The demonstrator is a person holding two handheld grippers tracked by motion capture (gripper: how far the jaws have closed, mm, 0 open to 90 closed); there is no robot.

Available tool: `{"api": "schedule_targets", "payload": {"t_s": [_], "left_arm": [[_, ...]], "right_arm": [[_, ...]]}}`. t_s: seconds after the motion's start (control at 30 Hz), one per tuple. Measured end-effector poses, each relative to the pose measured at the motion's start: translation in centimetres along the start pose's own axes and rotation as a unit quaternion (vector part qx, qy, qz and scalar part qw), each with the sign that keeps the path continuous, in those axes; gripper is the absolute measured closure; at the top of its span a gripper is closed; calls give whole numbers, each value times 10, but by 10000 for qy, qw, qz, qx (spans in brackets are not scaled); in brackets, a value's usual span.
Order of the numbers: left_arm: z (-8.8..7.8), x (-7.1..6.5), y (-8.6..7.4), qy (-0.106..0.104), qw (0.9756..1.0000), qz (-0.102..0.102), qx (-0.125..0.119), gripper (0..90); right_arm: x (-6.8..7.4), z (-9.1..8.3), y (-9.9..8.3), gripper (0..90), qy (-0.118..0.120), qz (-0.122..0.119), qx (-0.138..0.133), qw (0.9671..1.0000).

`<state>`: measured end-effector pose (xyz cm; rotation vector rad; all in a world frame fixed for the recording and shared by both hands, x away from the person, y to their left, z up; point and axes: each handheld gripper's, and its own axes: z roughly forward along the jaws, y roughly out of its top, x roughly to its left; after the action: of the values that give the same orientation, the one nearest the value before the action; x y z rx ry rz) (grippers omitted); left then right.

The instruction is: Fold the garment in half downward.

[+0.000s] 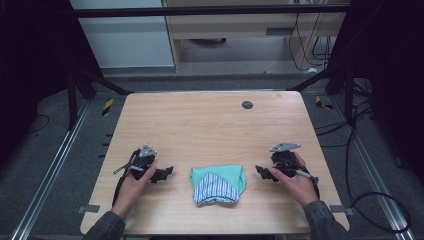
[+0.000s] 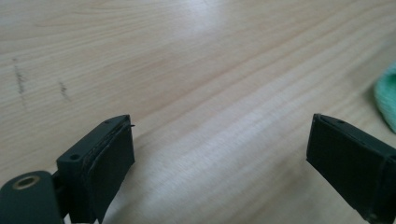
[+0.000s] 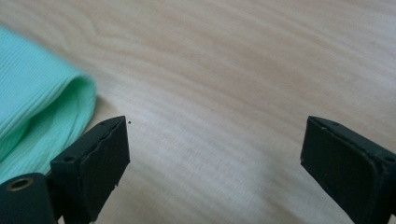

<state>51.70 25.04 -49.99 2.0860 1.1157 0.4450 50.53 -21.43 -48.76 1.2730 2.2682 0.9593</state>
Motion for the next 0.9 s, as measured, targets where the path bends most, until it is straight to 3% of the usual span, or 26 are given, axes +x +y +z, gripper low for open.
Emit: {"api": "schedule_targets", "payload": {"t_s": [0.1,0.23,0.37,0.6,0.83,0.9], "left_arm": [[3,3,0,41,9999,-106,-118,72],[9,9,-1,162,9997,-165,-113,72],[10,10,0,203,9994,-231,-131,74],[18,9,7,326,9994,-127,-43,61],[22,6,11,400,9991,28,109,21],[22,6,10,420,9990,1,119,16]], "right_arm": [[-2,3,1,84,-27,151,-77,9999],[-11,12,1,85,-270,378,-141,9988],[-14,15,1,85,-361,466,-207,9980],[-20,25,-1,89,-866,796,-128,9930],[-20,32,-2,28,-1100,939,-133,9894],[-17,32,-2,8,-1233,1087,-87,9864]]}}
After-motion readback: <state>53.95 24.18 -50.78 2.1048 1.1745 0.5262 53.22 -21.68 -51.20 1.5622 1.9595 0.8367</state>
